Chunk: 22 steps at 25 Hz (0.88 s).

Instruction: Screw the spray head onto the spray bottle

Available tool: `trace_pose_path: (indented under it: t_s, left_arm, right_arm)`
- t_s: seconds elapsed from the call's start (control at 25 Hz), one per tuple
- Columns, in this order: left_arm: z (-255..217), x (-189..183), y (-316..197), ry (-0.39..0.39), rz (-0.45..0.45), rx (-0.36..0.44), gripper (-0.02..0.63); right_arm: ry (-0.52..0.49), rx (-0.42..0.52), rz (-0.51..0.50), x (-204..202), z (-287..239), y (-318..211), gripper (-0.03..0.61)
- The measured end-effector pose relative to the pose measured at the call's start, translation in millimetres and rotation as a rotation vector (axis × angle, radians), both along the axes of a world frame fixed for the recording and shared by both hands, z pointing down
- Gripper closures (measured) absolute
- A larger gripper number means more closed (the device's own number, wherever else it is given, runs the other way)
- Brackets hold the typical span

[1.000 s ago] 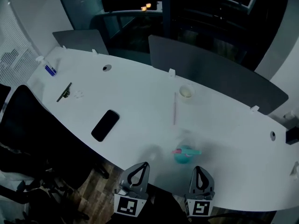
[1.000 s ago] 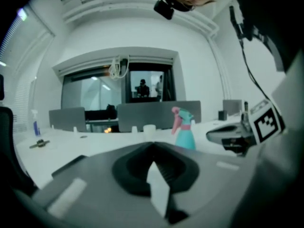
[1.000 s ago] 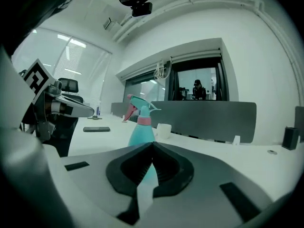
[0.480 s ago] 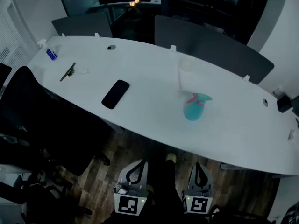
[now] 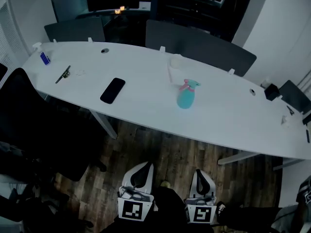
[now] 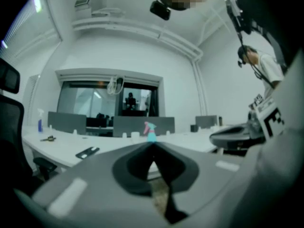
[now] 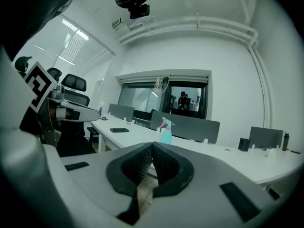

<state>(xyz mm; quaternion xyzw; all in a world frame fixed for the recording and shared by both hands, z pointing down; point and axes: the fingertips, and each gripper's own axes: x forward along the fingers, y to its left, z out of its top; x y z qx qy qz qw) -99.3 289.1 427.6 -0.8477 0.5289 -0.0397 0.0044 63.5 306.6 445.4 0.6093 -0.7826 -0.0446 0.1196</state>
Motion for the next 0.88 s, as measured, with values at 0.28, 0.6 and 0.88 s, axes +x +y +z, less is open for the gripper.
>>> trace_pose_path:
  t_s: [0.28, 0.6, 0.88]
  left_arm:
    - [-17.0, 12.8, 21.2, -0.031, 0.009, 0.059, 0.609]
    - [-35.9, 26.4, 36.6, -0.031, 0.008, 0.13, 0.609]
    - [-40.2, 37.7, 40.6, -0.019, 0.028, 0.142, 0.609]
  right_arm:
    - [-0.017, 0.025, -0.039, 1.5, -16.2, 12.3, 0.574]
    - [-0.029, 0.08, -0.081, 1.4, -33.3, 25.2, 0.574]
    - [-0.027, 0.108, -0.034, 20.5, -44.9, 32.8, 0.574]
